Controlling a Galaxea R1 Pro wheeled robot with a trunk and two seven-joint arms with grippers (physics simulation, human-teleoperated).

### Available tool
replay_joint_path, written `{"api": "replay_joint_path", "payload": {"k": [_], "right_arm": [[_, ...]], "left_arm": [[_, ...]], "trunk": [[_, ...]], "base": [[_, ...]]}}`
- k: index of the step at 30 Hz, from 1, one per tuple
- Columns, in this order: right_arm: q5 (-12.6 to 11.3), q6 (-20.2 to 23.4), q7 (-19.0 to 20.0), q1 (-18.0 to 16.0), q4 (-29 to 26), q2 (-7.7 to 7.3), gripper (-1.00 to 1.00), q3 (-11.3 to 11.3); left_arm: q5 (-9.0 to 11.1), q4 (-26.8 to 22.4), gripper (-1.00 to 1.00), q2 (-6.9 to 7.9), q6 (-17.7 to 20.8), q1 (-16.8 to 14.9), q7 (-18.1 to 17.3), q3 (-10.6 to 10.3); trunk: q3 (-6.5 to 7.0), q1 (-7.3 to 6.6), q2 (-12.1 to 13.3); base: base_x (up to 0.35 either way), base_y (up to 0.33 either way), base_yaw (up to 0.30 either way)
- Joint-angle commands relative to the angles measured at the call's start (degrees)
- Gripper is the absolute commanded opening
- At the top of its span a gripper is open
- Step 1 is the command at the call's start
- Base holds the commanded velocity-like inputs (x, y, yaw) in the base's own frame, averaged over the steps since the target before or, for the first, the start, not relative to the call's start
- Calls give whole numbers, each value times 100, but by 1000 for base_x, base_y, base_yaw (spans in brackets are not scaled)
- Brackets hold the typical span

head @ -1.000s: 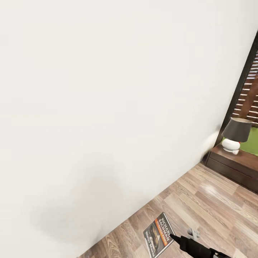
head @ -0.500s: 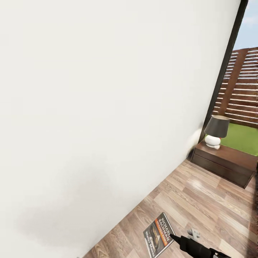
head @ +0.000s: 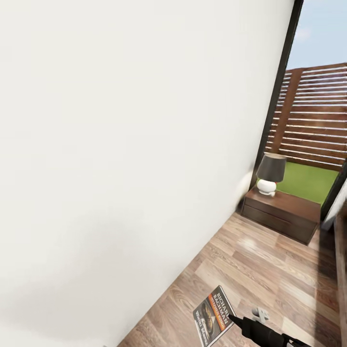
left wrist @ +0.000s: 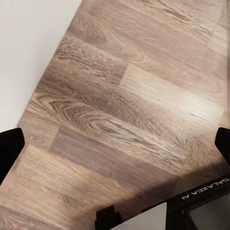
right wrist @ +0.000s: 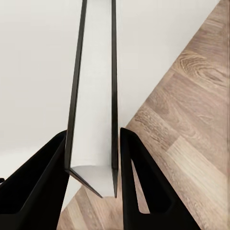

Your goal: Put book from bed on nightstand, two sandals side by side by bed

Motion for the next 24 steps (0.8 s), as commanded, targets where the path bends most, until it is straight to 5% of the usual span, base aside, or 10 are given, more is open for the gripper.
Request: {"api": "replay_joint_path", "payload": {"k": [1, 24], "right_arm": [[-20, -16, 16, -10, 16, -2, -100, -20], [-20, -17, 16, -9, 16, -2, -100, -20]], "left_arm": [[-6, 2, 100, 2, -29, -3, -7, -26], [-6, 2, 100, 2, -28, -2, -7, -26]], "trunk": [[-7, 0, -5], [-7, 0, -5]], "base": [[9, 0, -224], [185, 0, -224]]}}
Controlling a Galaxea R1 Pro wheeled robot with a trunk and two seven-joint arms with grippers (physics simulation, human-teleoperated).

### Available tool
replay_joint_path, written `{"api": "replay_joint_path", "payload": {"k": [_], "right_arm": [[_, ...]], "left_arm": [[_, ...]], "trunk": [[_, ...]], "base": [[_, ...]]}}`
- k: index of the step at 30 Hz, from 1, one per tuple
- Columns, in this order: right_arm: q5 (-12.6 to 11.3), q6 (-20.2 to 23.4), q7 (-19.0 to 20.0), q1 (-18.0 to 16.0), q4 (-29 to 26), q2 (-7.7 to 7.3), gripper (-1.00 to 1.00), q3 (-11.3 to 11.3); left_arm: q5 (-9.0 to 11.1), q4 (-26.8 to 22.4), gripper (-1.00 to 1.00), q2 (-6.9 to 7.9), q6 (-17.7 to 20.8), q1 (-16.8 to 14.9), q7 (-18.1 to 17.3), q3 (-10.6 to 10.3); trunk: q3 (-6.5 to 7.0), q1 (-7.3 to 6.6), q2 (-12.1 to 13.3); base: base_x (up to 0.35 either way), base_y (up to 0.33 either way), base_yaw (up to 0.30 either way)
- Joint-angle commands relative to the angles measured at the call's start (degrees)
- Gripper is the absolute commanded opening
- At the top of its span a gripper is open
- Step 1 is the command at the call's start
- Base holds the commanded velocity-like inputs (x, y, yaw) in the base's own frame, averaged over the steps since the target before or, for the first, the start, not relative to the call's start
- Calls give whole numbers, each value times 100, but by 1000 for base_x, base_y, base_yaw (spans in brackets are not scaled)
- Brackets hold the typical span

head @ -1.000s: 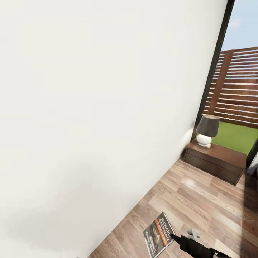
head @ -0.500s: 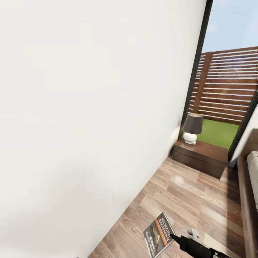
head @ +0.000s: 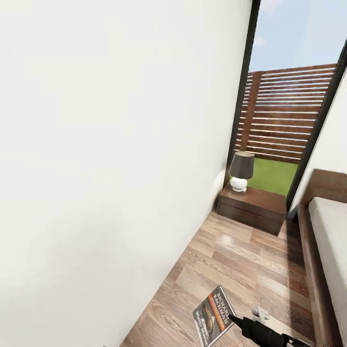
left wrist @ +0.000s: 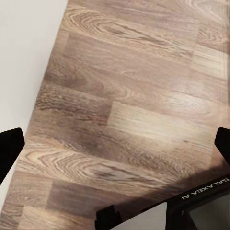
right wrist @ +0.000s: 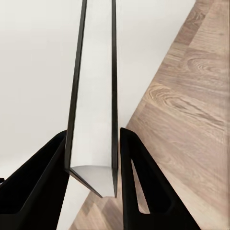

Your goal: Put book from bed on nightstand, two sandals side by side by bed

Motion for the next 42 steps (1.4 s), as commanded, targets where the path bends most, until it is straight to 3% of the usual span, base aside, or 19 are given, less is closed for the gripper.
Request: {"api": "replay_joint_path", "payload": {"k": [1, 27, 42], "right_arm": [[-21, -17, 16, -10, 16, -2, -100, -25], [-21, -17, 16, -9, 16, -2, -100, -25], [-21, -20, 16, -10, 16, -2, -100, -25]], "left_arm": [[-6, 2, 100, 2, -28, -2, -7, -25], [-6, 2, 100, 2, -28, -3, -7, -25], [-6, 2, 100, 2, -28, -4, -7, -25]], "trunk": [[-7, 0, -5], [-7, 0, -5], [-7, 0, -5]], "base": [[10, 0, -224], [2, 0, -224], [207, 0, -223]]}}
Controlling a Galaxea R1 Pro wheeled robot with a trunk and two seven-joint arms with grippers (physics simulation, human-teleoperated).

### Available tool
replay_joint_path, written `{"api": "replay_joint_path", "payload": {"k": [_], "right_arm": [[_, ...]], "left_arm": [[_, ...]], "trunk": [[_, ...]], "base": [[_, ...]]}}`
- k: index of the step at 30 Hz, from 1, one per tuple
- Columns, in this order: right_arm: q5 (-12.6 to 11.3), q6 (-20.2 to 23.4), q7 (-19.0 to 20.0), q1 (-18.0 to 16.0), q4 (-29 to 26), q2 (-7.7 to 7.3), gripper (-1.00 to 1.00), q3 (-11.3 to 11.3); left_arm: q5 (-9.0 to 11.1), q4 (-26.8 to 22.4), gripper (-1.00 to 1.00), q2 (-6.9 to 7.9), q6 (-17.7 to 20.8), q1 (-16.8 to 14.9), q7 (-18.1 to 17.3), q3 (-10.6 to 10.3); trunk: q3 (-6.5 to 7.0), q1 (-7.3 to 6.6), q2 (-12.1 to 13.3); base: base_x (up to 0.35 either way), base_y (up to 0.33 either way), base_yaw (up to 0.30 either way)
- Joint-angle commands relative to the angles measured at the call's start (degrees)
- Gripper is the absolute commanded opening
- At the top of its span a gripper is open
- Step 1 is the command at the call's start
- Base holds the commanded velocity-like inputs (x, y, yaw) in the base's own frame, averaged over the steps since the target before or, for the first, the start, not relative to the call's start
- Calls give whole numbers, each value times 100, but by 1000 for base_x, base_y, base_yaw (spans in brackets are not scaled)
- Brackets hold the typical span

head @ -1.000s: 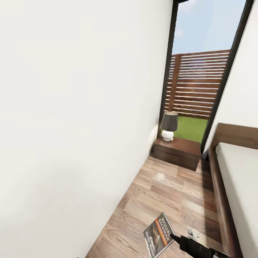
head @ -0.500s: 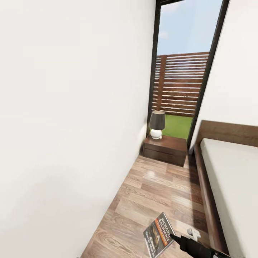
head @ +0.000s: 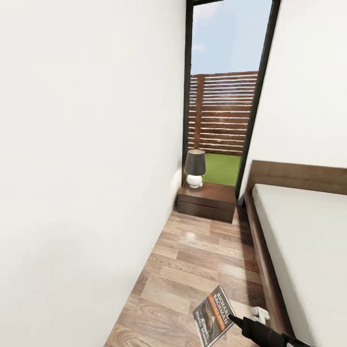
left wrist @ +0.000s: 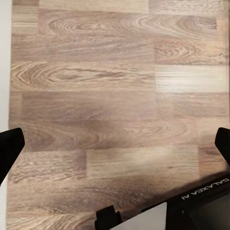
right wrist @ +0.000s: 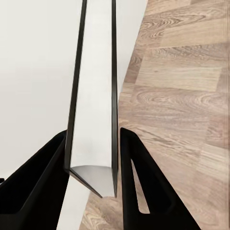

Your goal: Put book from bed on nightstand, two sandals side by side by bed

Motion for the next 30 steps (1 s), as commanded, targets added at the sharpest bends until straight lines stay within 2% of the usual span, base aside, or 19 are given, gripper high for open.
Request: {"api": "replay_joint_path", "payload": {"k": [1, 30], "right_arm": [[-21, -16, 16, -10, 16, -2, -100, -24], [-21, -17, 16, -10, 16, -2, -100, -24]], "left_arm": [[-6, 2, 100, 2, -28, -3, -7, -26], [-14, 2, 100, 2, -28, -3, -7, -26]], "trunk": [[-7, 1, -5], [-7, 1, -5]], "base": [[31, 0, -223], [2, 0, -213]]}}
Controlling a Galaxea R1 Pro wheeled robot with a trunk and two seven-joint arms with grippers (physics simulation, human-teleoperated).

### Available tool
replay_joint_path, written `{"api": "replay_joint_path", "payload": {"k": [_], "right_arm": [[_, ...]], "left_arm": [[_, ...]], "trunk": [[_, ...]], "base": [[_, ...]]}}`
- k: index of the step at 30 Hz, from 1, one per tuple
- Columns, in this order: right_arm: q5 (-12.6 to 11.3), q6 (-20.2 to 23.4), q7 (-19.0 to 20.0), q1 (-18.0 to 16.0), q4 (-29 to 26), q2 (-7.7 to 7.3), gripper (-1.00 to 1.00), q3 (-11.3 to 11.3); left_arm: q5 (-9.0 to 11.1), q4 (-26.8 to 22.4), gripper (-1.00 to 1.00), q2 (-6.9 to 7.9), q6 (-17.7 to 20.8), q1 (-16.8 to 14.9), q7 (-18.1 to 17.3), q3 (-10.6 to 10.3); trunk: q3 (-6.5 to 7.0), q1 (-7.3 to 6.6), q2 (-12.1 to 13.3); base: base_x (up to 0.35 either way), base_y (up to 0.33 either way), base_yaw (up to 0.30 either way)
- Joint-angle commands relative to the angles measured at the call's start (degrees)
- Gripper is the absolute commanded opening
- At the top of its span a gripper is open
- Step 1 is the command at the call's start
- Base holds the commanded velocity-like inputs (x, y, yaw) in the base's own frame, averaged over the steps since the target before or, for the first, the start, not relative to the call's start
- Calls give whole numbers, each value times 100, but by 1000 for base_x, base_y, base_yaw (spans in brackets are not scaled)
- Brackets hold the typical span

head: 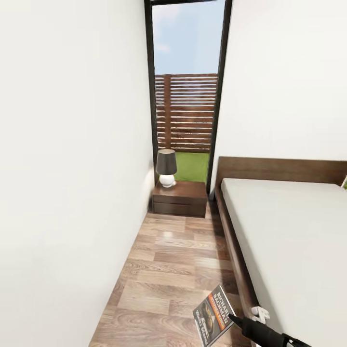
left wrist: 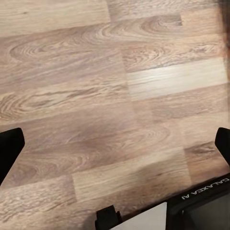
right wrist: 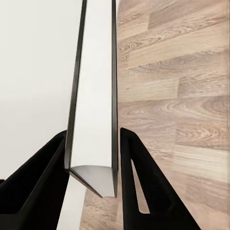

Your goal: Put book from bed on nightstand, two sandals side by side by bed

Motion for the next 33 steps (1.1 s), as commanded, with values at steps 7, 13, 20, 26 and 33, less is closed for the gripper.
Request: {"api": "replay_joint_path", "payload": {"k": [7, 13, 20, 26, 33], "right_arm": [[-19, -12, 15, -6, 17, -2, -100, 2], [-19, -12, 15, -7, 17, -2, -100, 2], [-19, -12, 16, -10, 17, -2, -100, 2], [-19, -10, 23, -7, 17, -2, -100, 2], [-19, -13, 24, -8, 17, -2, -100, 2]], "left_arm": [[-7, 2, 100, 2, -30, -3, -7, -25], [-5, 2, 100, 2, -28, -1, -7, -25], [2, 2, 100, 2, -28, -1, -7, -25], [2, 2, 100, 2, -28, -3, -7, -25], [2, 2, 100, 2, -28, -3, -7, -25]], "trunk": [[-7, 0, -5], [-7, 0, -5], [-7, 0, -5], [-7, 0, -5], [-7, 0, -5]], "base": [[0, 0, -206], [0, 0, -204], [62, 25, -190], [259, 136, -31], [269, 140, -1]]}}
